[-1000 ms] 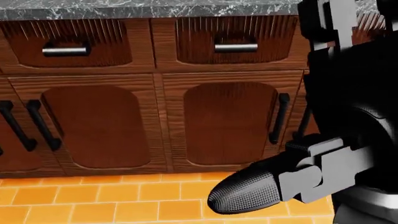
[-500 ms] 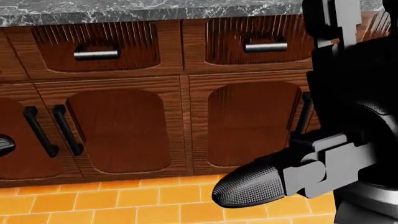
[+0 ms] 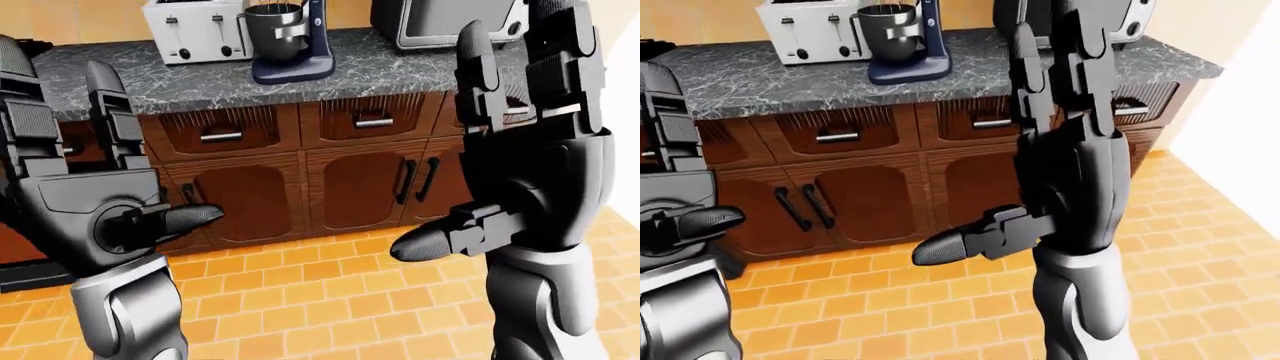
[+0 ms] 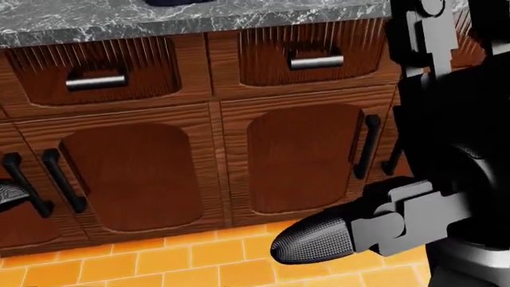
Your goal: Open the stand mixer head.
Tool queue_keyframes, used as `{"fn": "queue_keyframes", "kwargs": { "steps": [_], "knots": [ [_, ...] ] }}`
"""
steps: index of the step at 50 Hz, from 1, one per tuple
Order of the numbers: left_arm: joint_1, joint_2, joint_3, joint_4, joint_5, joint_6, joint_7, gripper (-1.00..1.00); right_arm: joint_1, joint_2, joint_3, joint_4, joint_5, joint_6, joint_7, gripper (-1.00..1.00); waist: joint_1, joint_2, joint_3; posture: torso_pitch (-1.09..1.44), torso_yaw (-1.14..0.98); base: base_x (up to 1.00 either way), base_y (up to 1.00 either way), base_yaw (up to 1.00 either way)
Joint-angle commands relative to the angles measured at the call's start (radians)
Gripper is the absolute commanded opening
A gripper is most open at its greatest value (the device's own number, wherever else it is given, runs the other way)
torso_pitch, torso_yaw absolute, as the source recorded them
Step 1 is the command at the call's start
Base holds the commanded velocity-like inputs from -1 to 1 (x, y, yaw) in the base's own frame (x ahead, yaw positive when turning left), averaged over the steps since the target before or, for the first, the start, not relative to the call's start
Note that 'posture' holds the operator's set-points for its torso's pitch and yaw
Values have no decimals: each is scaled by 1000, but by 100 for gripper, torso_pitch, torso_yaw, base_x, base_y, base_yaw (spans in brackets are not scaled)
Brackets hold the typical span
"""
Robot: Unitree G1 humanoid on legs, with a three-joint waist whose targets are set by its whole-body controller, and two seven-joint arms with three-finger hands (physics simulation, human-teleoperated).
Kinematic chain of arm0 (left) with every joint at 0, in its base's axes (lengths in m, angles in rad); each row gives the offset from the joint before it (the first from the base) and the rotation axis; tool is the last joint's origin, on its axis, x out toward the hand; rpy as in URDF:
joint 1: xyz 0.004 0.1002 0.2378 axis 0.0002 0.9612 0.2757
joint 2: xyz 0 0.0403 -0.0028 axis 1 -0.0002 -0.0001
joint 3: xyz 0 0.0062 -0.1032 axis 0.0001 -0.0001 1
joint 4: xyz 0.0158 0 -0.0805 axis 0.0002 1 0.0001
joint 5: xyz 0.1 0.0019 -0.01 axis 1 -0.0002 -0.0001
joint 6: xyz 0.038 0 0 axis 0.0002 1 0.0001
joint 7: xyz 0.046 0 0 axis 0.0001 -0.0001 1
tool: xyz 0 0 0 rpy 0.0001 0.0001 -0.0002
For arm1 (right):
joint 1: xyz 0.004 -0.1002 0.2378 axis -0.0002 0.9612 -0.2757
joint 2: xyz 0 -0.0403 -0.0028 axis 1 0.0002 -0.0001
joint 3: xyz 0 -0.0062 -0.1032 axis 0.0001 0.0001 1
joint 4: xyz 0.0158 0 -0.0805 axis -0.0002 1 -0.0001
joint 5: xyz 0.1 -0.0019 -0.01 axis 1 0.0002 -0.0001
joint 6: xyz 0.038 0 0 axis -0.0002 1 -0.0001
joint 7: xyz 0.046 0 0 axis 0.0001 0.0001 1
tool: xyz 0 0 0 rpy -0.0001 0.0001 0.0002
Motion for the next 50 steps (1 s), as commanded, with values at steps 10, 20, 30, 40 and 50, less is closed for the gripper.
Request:
{"fn": "queue_keyframes", "kwargs": {
  "steps": [10, 20, 30, 40, 50],
  "knots": [
    [-34, 14, 17, -42, -3, -21, 0, 100, -33, 7, 14, -41, 3, -11, 25, 100, -42, 90, -52, 0, 0, 32, 0, 0],
    [-37, 21, 25, -40, -11, -24, 4, 100, -31, 17, 21, -47, -4, 0, 40, 100, -8, 16, -57, 0, 0, 32, 0, 0],
    [-35, 20, 23, -43, -8, -23, 4, 100, -26, 14, 15, -54, 16, -10, 40, 100, -14, 11, -36, 0, 0, 44, 0, 0],
    [-28, 19, 29, -36, -12, -30, -1, 100, -17, 12, 36, -51, -10, -23, 51, 100, -24, 58, 15, 0, 0, 56, 0, 0],
    [-22, 18, 29, -31, -12, -36, -4, 100, -19, 15, 38, -41, -27, -17, 44, 100, 11, -58, 0, 0, 0, 41, 0, 0]
  ]
}}
